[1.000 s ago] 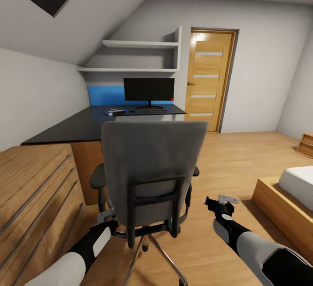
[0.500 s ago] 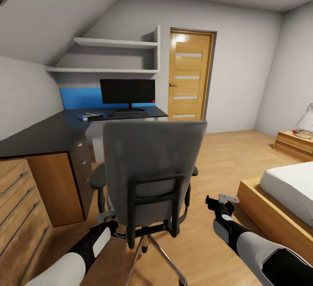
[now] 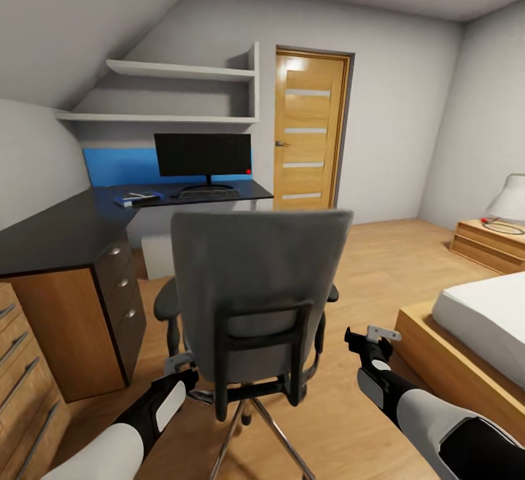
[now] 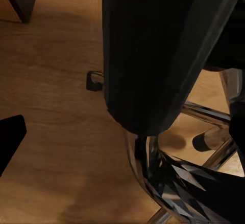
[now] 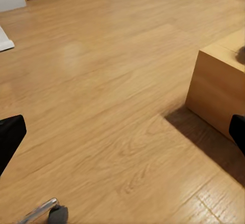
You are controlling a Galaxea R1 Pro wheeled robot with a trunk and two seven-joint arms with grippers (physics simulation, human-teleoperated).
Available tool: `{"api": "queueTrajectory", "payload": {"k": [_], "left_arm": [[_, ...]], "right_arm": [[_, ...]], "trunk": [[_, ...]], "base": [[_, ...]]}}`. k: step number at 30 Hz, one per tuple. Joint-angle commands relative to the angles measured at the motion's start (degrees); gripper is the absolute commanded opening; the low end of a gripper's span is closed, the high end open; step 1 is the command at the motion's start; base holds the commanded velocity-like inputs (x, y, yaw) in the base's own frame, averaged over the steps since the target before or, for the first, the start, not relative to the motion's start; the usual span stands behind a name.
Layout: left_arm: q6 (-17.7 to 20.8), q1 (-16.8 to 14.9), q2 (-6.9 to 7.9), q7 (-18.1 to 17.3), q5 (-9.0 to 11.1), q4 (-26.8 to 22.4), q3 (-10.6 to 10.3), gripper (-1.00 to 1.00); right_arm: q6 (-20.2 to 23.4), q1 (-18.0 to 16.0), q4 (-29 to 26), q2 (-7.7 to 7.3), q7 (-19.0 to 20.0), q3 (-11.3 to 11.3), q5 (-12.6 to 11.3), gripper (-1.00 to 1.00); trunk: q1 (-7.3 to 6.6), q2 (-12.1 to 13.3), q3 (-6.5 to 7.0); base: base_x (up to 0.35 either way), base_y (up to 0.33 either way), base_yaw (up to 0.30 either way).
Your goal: In the bedroom, organize the workspace by keeping the computer under the desk, ensuring the monitor is on the desk, placing the keyboard on the desk next to the monitor, placing the mouse on the desk next to the keyboard, moving the folder from the swivel chair onto the desk next to the mouse, stacking the notebook on top of the folder with the pen on top of the notebook, and positioning the swivel chair next to the desk.
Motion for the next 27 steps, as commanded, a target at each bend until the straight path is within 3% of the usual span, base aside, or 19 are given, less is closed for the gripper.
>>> {"api": "queueTrajectory", "payload": {"k": [1, 5, 17, 27], "left_arm": [[0.3, 0.0, 0.07, 0.5, 0.5, -0.1, -0.5, 1.00], [0.3, 0.0, 0.10, 0.5, 0.5, -0.1, -0.5, 1.00], [0.3, 0.0, 0.11, 0.2, 0.5, 0.2, -0.5, 1.00], [0.3, 0.0, 0.28, -5.6, 0.5, 1.2, -0.5, 1.00]], "right_arm": [[-0.1, 0.0, -0.1, -0.02, -0.3, 0.5, -0.4, 1.00], [-0.1, 0.0, -0.1, -0.02, -0.3, 0.5, -0.4, 1.00], [-0.1, 0.0, -0.1, -0.01, -0.3, 0.6, -0.4, 1.00], [-0.1, 0.0, -0.1, -0.01, -0.3, 0.6, -0.4, 1.00]], "trunk": [[-0.02, 0.0, -0.06], [-0.02, 0.0, -0.06], [-0.02, 0.0, -0.06], [-0.02, 0.0, -0.06]], "base": [[-0.133, 0.001, -0.001], [-0.250, 0.000, 0.000], [-0.062, -0.035, 0.000], [-0.001, -0.001, 0.000]]}}
